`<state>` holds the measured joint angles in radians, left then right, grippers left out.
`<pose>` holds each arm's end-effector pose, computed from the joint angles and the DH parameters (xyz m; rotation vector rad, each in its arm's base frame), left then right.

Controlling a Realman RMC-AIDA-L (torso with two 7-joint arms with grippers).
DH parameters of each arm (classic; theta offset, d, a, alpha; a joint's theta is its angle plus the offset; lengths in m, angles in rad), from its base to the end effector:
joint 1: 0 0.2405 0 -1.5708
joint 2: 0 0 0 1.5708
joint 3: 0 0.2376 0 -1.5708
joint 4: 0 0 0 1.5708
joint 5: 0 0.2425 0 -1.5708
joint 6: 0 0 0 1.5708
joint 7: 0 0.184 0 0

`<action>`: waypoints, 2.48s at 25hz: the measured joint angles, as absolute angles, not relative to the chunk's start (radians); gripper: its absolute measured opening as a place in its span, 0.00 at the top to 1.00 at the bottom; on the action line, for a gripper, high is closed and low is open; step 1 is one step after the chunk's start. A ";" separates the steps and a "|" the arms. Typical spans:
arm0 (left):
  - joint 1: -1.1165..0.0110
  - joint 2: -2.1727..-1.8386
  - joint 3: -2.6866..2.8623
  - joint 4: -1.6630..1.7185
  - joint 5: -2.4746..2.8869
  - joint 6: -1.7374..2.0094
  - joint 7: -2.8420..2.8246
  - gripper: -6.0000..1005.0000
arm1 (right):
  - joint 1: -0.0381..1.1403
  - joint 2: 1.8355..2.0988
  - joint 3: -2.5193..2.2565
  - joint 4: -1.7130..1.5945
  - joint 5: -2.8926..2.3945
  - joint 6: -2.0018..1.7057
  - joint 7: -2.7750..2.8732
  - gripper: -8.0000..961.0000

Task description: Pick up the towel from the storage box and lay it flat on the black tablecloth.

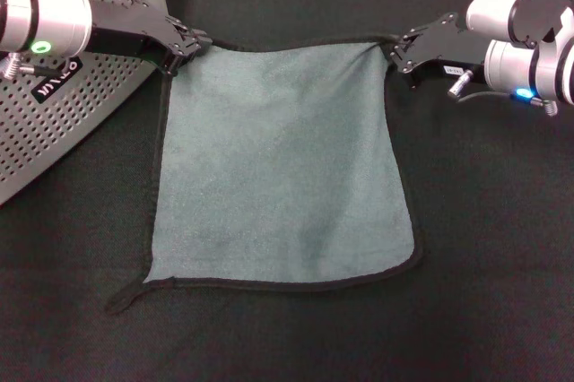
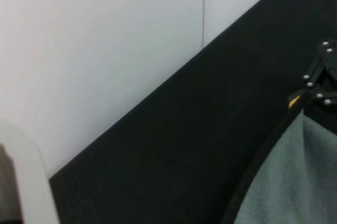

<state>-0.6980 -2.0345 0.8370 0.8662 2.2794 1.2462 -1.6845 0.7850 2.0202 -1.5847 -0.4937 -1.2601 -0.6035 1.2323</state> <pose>-0.2264 0.4568 0.0138 -2.5911 -0.5055 -0.1178 0.1805 0.4820 -0.0991 -2.4577 0.3165 0.3009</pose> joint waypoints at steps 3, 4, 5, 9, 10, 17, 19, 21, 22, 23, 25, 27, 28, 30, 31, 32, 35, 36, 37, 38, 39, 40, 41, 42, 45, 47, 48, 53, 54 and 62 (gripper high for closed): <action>-0.696 -2.040 0.837 0.868 2.280 1.227 -1.683 0.96 | 0.790 2.021 -1.585 -0.493 -1.261 -0.602 1.232 0.99; -0.696 -2.043 0.837 0.869 2.281 1.220 -1.683 0.96 | 0.790 2.021 -1.585 -0.493 -1.261 -0.602 1.232 0.99; -0.695 -2.045 0.837 0.870 2.282 1.216 -1.683 0.96 | 0.788 2.021 -1.585 -0.493 -1.261 -0.601 1.232 0.99; -0.693 -2.051 0.838 0.872 2.289 1.190 -1.682 0.96 | 0.784 2.023 -1.585 -0.493 -1.262 -0.597 1.232 0.99; -0.691 -2.051 0.838 0.872 2.290 1.184 -1.683 0.96 | 0.784 2.023 -1.585 -0.493 -1.262 -0.595 1.232 0.99; -0.682 -2.051 0.838 0.874 2.291 1.170 -1.682 0.96 | 0.777 2.024 -1.585 -0.493 -1.263 -0.592 1.232 0.99; -0.682 -2.051 0.838 0.876 2.304 1.162 -1.681 0.96 | 0.775 2.024 -1.585 -0.493 -1.263 -0.591 1.232 0.98; -0.680 -2.051 0.838 0.880 2.313 1.160 -1.680 0.96 | 0.774 2.024 -1.584 -0.493 -1.263 -0.591 1.229 0.97; -0.680 -2.051 0.838 0.880 2.313 1.160 -1.680 0.96 | 0.773 2.024 -1.583 -0.493 -1.262 -0.591 1.227 0.96; -0.676 -2.051 0.838 0.885 2.317 1.160 -1.680 0.96 | 0.773 2.024 -1.582 -0.493 -1.262 -0.591 1.226 0.95; -0.675 -2.052 0.838 0.885 2.317 1.159 -1.680 0.96 | 0.770 2.024 -1.580 -0.493 -1.262 -0.591 1.225 0.94; -0.673 -2.054 0.837 0.885 2.318 1.156 -1.680 0.96 | 0.763 2.025 -1.581 -0.494 -1.262 -0.590 1.223 0.93; -0.672 -2.055 0.837 0.885 2.318 1.156 -1.680 0.96 | 0.759 2.025 -1.581 -0.499 -1.262 -0.590 1.221 0.92; -0.671 -2.057 0.837 0.885 2.318 1.151 -1.680 0.96 | 0.746 2.025 -1.582 -0.512 -1.260 -0.590 1.211 0.91; -0.671 -2.058 0.837 0.885 2.318 1.151 -1.680 0.96 | 0.734 2.026 -1.582 -0.527 -1.258 -0.590 1.202 0.90; -0.670 -2.059 0.837 0.885 2.318 1.150 -1.680 0.95 | 0.725 2.026 -1.582 -0.538 -1.258 -0.590 1.196 0.90; -0.668 -2.061 0.835 0.885 2.311 1.150 -1.687 0.94 | 0.661 2.028 -1.582 -0.612 -1.255 -0.578 1.185 0.88; -0.667 -2.062 0.834 0.886 2.309 1.150 -1.687 0.89 | 0.648 2.028 -1.583 -0.627 -1.255 -0.574 1.185 0.87; -0.663 -2.064 0.833 0.893 2.306 1.150 -1.689 0.85 | 0.629 2.028 -1.585 -0.652 -1.255 -0.570 1.184 0.87; -0.657 -2.066 0.832 0.903 2.305 1.152 -1.690 0.80 | 0.611 2.028 -1.587 -0.672 -1.254 -0.567 1.184 0.82; -0.647 -2.071 0.833 0.922 2.302 1.155 -1.691 0.75 | 0.602 2.028 -1.588 -0.683 -1.254 -0.566 1.185 0.77; -0.636 -2.076 0.835 0.943 2.299 1.159 -1.692 0.71 | 0.593 2.028 -1.588 -0.692 -1.254 -0.567 1.186 0.73; -0.623 -2.083 0.837 0.968 2.295 1.165 -1.692 0.69 | 0.579 2.028 -1.589 -0.703 -1.251 -0.572 1.188 0.68; -0.611 -2.087 0.839 0.990 2.281 1.179 -1.693 0.67 | 0.573 2.028 -1.589 -0.709 -1.249 -0.576 1.190 0.63; -0.571 -2.089 0.842 1.055 2.189 1.278 -1.691 0.61 | 0.514 2.027 -1.590 -0.747 -1.240 -0.655 1.190 0.51; -0.544 -2.079 0.841 1.076 2.082 1.397 -1.670 0.57 | 0.471 2.022 -1.589 -0.767 -1.244 -0.779 1.170 0.42; -0.530 -2.072 0.840 1.078 2.029 1.457 -1.646 0.55 | 0.446 2.019 -1.586 -0.774 -1.247 -0.869 1.149 0.38; -0.465 -2.025 0.837 0.952 1.793 1.849 -1.411 0.46 | 0.353 2.014 -1.533 -0.787 -1.245 -1.320 1.082 0.17; -0.462 -2.011 0.836 0.903 1.770 1.914 -1.364 0.46 | 0.335 2.015 -1.513 -0.789 -1.242 -1.413 1.081 0.17; -0.434 -1.935 0.919 0.572 1.688 2.047 -1.113 0.45 | 0.291 2.019 -1.437 -0.764 -1.151 -1.802 1.092 0.15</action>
